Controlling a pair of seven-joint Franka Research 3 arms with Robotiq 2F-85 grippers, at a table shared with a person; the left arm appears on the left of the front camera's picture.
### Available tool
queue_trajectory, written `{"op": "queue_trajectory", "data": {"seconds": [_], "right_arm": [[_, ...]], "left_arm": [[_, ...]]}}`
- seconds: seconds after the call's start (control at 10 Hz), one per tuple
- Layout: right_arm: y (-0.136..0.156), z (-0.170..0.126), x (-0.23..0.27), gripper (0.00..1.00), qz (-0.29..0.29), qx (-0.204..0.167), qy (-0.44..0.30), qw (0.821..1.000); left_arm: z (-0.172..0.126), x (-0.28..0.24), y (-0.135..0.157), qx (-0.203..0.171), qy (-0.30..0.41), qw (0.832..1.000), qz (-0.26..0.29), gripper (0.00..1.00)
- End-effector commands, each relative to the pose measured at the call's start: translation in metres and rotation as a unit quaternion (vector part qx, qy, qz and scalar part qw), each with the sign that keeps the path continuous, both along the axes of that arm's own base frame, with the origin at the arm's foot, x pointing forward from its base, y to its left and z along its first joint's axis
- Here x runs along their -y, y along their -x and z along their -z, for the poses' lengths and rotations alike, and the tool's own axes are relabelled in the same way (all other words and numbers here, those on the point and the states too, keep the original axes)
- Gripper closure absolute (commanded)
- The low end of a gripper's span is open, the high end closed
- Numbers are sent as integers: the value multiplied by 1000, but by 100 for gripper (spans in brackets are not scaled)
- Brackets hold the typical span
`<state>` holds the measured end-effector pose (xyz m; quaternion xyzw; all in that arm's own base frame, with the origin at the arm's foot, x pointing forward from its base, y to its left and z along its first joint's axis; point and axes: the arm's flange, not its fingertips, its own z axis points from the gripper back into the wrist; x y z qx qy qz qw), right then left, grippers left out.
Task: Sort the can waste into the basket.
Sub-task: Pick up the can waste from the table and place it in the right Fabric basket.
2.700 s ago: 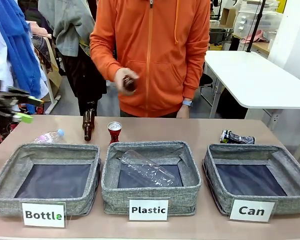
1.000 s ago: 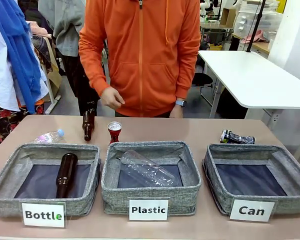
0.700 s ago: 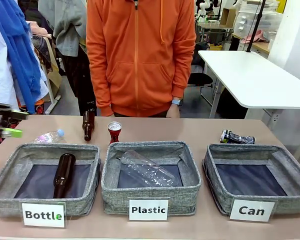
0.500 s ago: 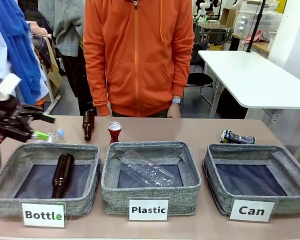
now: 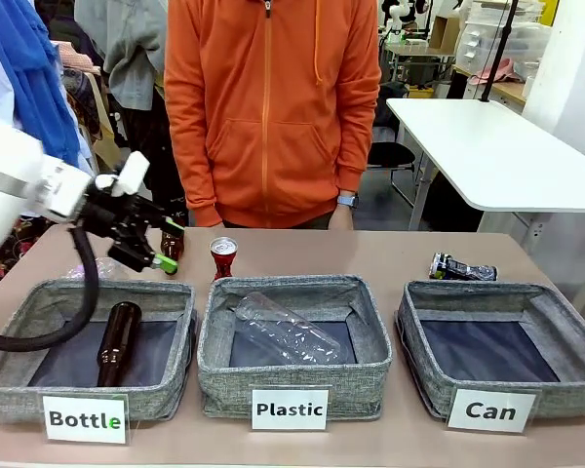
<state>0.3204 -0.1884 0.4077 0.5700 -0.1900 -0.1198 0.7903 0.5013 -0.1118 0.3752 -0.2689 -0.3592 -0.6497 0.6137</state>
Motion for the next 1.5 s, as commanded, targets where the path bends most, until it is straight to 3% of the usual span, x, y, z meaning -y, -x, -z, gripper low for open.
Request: {"op": "queue_trajectory", "data": {"seconds": [0.0, 0.2, 0.4, 1.1, 1.4], "right_arm": [[-1, -1, 0, 0, 3, 16, -6, 1000], [-1, -1, 0, 0, 3, 16, -6, 1000], [-1, -1, 0, 0, 3, 16, -6, 1000], [-1, -1, 0, 0, 3, 16, -6, 1000], [-1, -1, 0, 0, 3, 16, -6, 1000]], "left_arm": [[13, 11, -24, -14, 6, 1000, -2, 0], [23, 23, -41, -6, 17, 1000, -14, 0], [35, 32, -54, -22, 13, 999, -25, 0], [53, 50, -64, -41, 6, 999, -14, 0], [27, 12, -55, -39, 14, 999, -21, 0]]}}
